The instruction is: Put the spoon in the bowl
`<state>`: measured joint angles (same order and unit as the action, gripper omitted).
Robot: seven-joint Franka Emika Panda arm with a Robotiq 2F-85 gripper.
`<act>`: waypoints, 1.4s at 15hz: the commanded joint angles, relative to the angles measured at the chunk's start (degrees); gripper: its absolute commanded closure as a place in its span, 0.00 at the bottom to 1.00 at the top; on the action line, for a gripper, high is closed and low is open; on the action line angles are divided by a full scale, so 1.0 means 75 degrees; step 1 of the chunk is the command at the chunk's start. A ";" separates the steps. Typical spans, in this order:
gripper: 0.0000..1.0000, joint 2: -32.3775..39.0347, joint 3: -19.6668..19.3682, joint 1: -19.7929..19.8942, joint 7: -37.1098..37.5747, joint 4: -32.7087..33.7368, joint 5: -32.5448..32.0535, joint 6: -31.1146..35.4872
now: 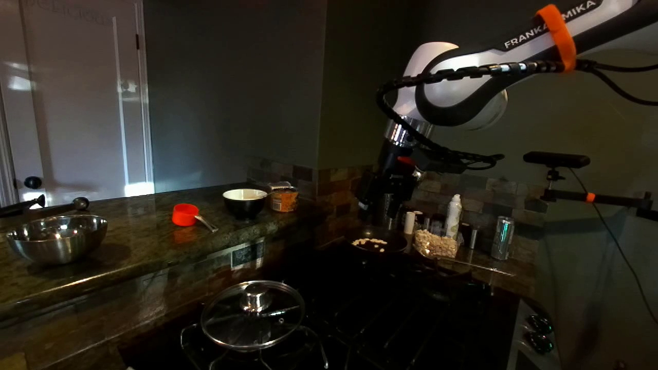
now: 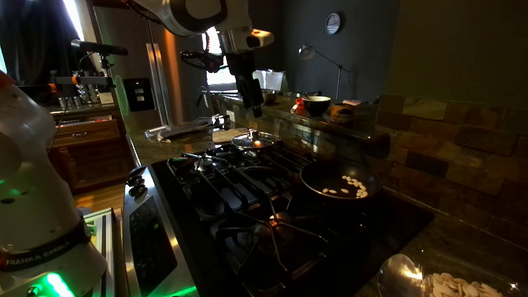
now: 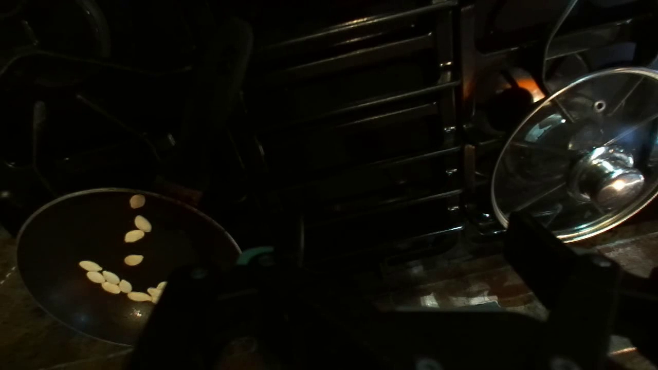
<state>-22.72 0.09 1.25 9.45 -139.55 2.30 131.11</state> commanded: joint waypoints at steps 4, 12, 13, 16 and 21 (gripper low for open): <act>0.00 0.0000 0.0033 0.0037 -0.0017 0.0015 0.0019 -0.0023; 0.00 0.0000 0.0033 0.0037 -0.0017 0.0015 0.0019 -0.0023; 0.00 0.0000 0.0033 0.0037 -0.0017 0.0015 0.0019 -0.0023; 0.00 0.0001 0.0045 0.0079 0.0004 0.0024 -0.0068 0.0056; 0.00 0.0051 -0.0955 0.0572 -0.0826 0.0445 0.0211 -0.0029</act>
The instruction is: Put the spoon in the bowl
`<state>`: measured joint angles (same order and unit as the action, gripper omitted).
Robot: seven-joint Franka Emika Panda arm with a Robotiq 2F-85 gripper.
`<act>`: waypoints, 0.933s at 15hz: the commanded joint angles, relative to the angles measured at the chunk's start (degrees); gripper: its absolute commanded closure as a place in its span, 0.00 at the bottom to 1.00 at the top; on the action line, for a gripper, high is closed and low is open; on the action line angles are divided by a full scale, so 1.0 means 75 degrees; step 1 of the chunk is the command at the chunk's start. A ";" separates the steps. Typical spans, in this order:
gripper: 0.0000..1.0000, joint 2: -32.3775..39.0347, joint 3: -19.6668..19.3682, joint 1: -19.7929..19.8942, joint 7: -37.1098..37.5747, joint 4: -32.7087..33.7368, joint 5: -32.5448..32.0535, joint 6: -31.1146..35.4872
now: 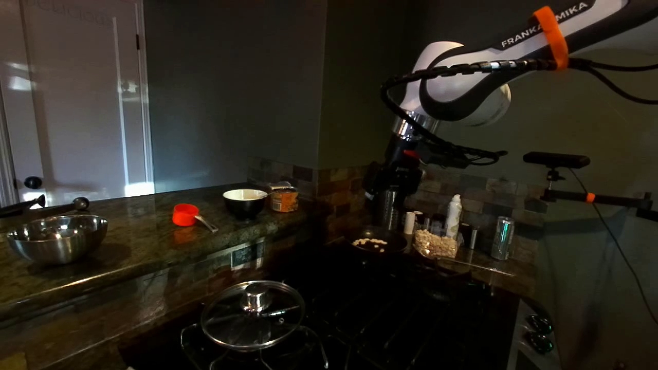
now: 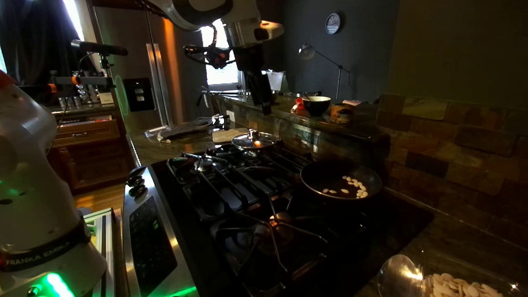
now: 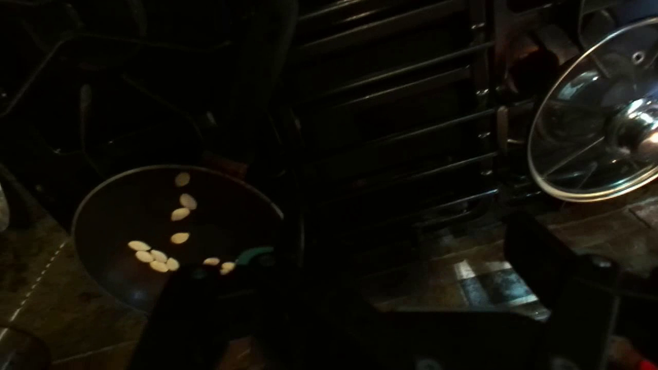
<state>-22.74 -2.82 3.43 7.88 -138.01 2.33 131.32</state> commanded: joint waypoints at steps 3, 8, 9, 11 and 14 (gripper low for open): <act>0.00 0.0176 -0.1314 0.0726 -0.1415 0.0666 0.0071 -0.0520; 0.00 0.0507 -0.2206 0.1426 -0.2388 0.1176 -0.0221 -0.1963; 0.00 0.0611 -0.2336 0.1565 -0.2432 0.1174 -0.0262 -0.2065; 0.00 0.0763 -0.2554 0.1664 -0.2344 0.1224 0.0174 -0.2253; 0.00 0.0618 -0.2494 0.1739 -0.2370 0.1036 0.0019 -0.1987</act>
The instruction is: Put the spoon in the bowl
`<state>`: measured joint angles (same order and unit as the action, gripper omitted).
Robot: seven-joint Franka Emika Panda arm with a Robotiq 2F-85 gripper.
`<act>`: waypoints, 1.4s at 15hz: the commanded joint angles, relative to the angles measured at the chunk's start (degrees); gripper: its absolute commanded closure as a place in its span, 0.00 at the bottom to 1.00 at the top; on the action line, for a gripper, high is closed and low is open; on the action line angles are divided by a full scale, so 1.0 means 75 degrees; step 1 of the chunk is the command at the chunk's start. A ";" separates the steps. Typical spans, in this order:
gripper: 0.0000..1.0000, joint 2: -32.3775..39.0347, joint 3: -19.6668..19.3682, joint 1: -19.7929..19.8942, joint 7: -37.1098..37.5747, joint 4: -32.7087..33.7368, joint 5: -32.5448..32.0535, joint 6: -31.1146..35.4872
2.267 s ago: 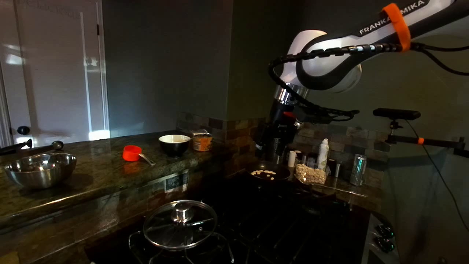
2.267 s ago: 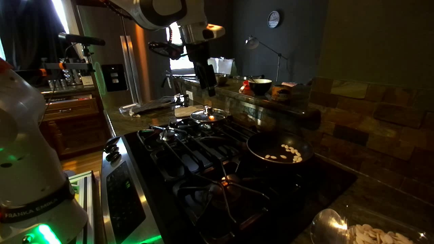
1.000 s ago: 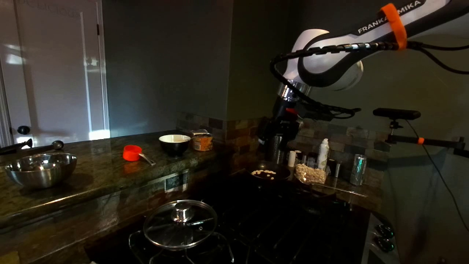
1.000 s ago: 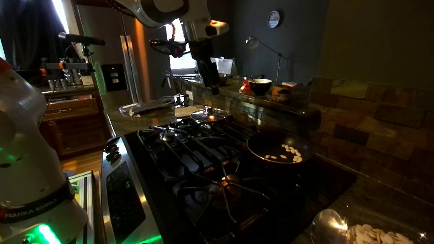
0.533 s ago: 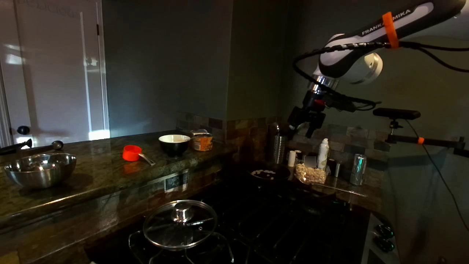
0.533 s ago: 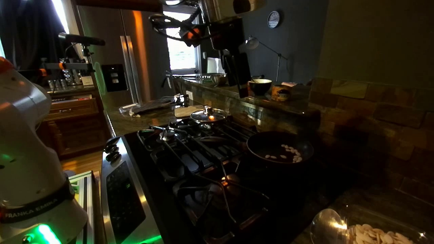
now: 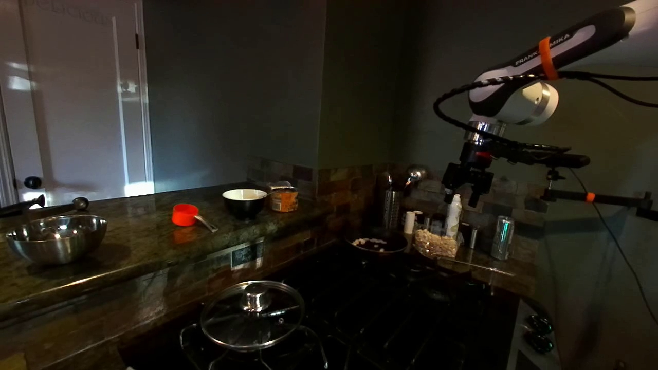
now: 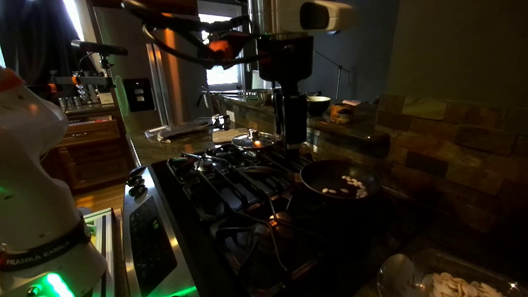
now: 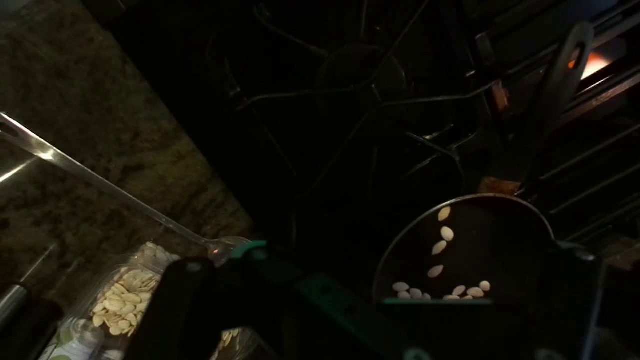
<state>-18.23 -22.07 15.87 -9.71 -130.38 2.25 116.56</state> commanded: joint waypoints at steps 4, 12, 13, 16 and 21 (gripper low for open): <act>0.00 0.0460 0.0315 0.0049 -0.0028 -0.0010 -0.0567 0.0484; 0.00 0.1610 -0.0184 0.0414 -0.1108 0.0216 -0.0549 0.0795; 0.00 0.1759 -0.0221 0.0477 -0.1196 0.0261 -0.0490 0.0835; 0.00 0.1754 -0.0163 0.0474 -0.1184 0.0283 -0.0494 0.0835; 0.00 0.2498 -0.0461 0.0808 -0.1635 0.0882 -0.0830 0.0808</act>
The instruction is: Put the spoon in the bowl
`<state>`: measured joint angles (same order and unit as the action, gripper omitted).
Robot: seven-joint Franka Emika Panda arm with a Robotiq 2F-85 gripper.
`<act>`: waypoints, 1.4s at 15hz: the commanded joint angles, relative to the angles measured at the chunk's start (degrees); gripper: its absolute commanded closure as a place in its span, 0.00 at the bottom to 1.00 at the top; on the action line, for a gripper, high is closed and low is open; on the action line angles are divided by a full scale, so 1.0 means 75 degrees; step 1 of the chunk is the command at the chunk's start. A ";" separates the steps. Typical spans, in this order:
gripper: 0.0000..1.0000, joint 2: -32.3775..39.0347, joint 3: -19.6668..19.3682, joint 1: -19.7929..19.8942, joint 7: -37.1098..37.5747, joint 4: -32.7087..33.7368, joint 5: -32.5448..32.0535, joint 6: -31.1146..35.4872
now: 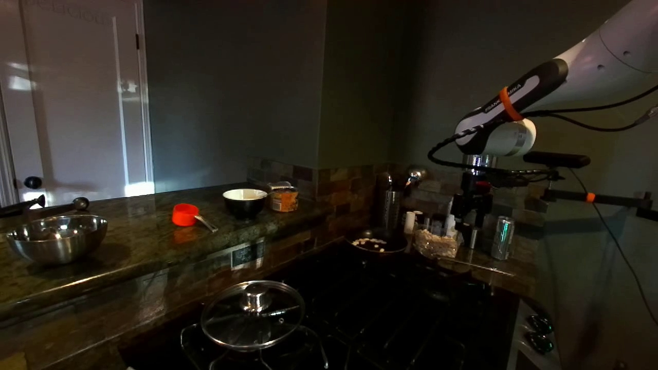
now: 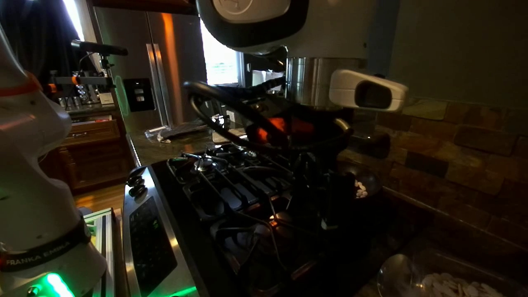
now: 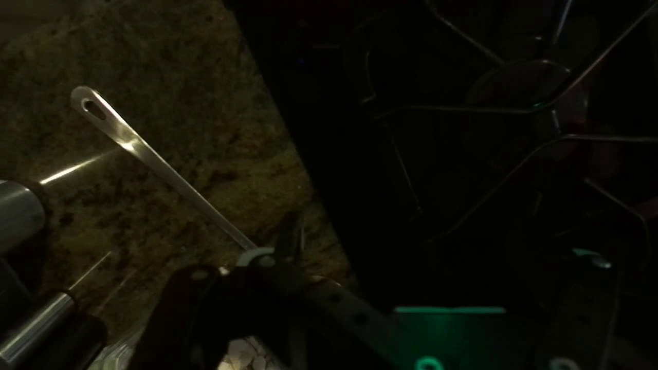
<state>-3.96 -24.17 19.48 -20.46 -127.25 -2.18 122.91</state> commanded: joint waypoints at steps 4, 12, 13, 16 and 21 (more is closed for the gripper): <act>0.00 0.1365 -0.0452 0.0820 -0.0303 0.1107 -0.0145 0.0085; 0.00 0.2577 -0.0062 0.1231 -0.1486 0.2176 -0.0174 -0.0708; 0.00 0.2531 0.0023 0.1167 -0.1237 0.2019 -0.0143 -0.0323; 0.00 0.2489 0.0155 0.1223 -0.1111 0.1992 -0.0165 -0.0166; 0.00 0.2712 0.0290 0.1249 -0.1203 0.1988 -0.0100 0.0628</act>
<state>14.81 -23.31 27.90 -28.51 -112.49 -3.17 122.94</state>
